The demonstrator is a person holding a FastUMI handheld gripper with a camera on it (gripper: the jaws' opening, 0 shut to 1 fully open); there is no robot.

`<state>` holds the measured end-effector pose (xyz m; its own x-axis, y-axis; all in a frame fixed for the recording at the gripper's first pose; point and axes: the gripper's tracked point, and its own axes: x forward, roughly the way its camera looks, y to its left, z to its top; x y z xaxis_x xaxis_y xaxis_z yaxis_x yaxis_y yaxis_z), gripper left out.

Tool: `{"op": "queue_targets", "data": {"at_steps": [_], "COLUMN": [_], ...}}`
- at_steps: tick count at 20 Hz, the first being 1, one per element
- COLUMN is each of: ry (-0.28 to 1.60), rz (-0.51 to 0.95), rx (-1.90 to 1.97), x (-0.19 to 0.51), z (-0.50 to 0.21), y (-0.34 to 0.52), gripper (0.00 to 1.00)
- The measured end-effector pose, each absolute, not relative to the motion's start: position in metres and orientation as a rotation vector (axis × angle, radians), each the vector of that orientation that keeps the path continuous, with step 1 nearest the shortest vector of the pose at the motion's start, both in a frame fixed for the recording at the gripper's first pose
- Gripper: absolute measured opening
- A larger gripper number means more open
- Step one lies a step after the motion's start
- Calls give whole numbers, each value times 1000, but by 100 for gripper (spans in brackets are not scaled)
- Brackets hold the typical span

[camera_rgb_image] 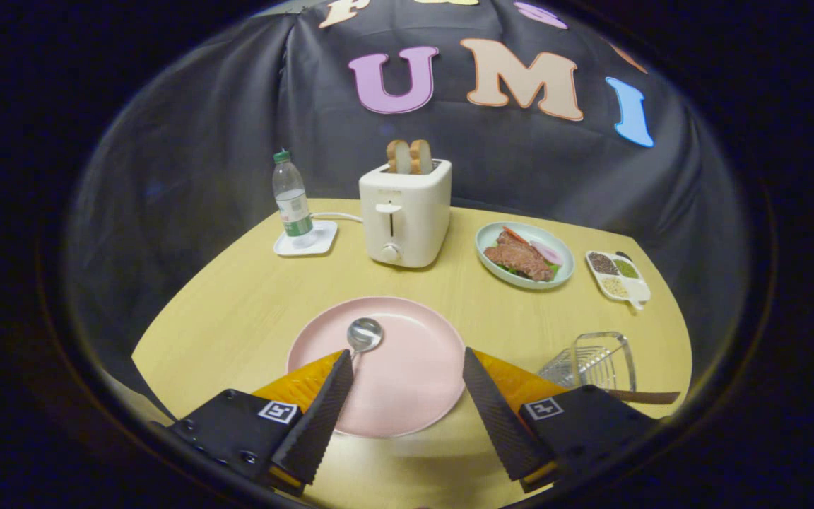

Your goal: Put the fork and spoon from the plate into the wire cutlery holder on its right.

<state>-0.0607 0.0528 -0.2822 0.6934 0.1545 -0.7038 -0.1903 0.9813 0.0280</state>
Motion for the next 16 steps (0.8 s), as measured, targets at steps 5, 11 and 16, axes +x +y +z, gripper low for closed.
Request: {"op": "queue_targets", "data": {"at_steps": [5,11,16], "ry": [830,905,929], "rz": [199,207,219], "rx": [-53,-89,-124], "x": [-67,-71,-72], "z": [-321,-360,-368], "y": [80,96,101], "gripper": [100,100,57]}}
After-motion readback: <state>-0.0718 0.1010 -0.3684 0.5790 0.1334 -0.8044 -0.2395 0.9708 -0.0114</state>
